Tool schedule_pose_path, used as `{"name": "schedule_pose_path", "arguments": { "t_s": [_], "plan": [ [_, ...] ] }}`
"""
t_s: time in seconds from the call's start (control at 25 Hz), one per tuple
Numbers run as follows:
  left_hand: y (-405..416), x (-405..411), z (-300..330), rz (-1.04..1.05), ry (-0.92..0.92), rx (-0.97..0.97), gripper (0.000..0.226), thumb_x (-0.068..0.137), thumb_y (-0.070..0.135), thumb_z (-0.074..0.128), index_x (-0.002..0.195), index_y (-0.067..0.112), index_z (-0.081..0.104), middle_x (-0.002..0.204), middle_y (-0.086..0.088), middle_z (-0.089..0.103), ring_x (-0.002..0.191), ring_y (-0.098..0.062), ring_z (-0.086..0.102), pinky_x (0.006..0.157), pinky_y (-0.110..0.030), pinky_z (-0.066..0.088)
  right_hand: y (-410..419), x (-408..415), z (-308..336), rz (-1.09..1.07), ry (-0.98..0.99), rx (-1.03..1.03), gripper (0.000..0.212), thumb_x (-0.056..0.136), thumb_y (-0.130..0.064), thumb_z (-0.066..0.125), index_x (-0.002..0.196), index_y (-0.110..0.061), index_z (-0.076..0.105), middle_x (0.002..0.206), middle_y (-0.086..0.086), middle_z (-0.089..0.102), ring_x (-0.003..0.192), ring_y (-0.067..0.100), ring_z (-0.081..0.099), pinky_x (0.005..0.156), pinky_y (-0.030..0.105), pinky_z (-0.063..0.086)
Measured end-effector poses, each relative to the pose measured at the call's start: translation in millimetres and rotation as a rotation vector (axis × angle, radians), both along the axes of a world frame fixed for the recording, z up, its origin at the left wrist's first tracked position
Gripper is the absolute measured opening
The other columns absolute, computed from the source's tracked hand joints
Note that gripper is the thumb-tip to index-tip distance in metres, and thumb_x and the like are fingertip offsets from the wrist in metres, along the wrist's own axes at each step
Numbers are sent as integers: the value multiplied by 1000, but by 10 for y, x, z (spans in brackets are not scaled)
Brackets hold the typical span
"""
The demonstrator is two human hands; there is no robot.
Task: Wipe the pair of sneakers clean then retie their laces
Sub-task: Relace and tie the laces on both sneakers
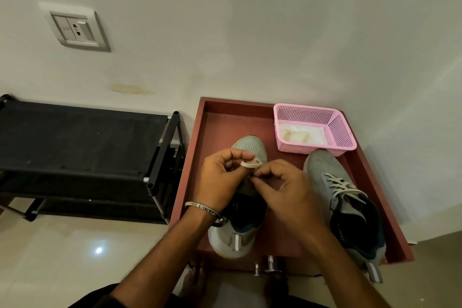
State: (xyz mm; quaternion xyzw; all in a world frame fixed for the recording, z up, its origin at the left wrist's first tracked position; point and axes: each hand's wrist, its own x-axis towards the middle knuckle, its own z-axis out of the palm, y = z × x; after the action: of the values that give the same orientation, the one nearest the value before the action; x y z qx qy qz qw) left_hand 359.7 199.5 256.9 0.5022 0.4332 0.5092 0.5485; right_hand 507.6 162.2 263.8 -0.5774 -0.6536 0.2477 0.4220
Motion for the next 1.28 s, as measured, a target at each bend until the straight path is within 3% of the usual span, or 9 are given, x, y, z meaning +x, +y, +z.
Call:
{"name": "schedule_pose_path", "arguments": {
  "t_s": [0.08,0.24,0.44,0.6,0.72,0.84,0.92,1.12,1.28],
  "plan": [
    [-1,-20,-2,-27,110,95,18,81,-2,74,94,11,73,92,-3,77,89,-15,73,80,-26,58,33,7,-54,-69,-75,40,12,75,-19,78,78,-27,69,91,-16,64,87,6,64,74,36,56],
    [-45,-72,21,-25,365,361,25,81,-4,71,92,18,75,90,8,75,89,-5,71,81,-24,58,99,-7,-116,-136,166,-109,22,77,-17,78,87,-30,63,86,-10,71,82,5,69,74,40,60],
    [-95,-36,-7,60,582,639,19,78,-1,69,87,16,72,88,8,70,85,-5,65,74,-27,55,131,-63,-103,-135,42,-40,29,81,-9,72,97,-34,72,91,-11,62,81,2,62,68,17,51],
    [-88,-30,0,142,625,642,21,75,-7,70,83,13,71,86,7,66,81,-4,60,69,-22,52,121,-42,-92,-112,56,0,14,75,-13,78,78,-24,70,85,-9,63,79,7,63,67,22,50],
    [-82,-23,14,164,605,592,24,73,-10,70,81,12,70,86,7,63,80,-5,61,66,-25,53,124,76,-48,18,109,-99,15,71,-20,81,77,-21,68,92,-6,64,88,11,64,78,30,53],
    [-83,-27,24,162,568,576,18,75,-7,71,80,11,70,85,6,63,79,-6,61,66,-25,53,113,134,11,154,378,-322,9,80,-20,77,82,-16,69,96,6,68,86,13,65,78,32,52],
    [-88,-27,29,165,550,565,17,76,-6,73,78,10,69,85,6,63,79,-5,61,68,-20,53,110,92,53,43,447,-232,7,84,-12,75,87,-14,69,86,6,71,78,12,67,71,31,53],
    [-100,-9,31,144,524,540,15,79,-3,74,82,11,72,87,7,64,82,-5,62,70,-14,51,105,85,11,-294,-406,255,24,79,-12,70,101,-20,67,86,-8,64,79,14,60,70,41,53],
    [-98,3,19,127,523,537,18,79,-6,72,86,11,74,91,6,64,85,-5,63,71,-15,52,70,120,80,-477,-404,160,12,82,-22,67,93,-25,72,80,-10,63,70,13,58,61,30,48]
  ]
}}
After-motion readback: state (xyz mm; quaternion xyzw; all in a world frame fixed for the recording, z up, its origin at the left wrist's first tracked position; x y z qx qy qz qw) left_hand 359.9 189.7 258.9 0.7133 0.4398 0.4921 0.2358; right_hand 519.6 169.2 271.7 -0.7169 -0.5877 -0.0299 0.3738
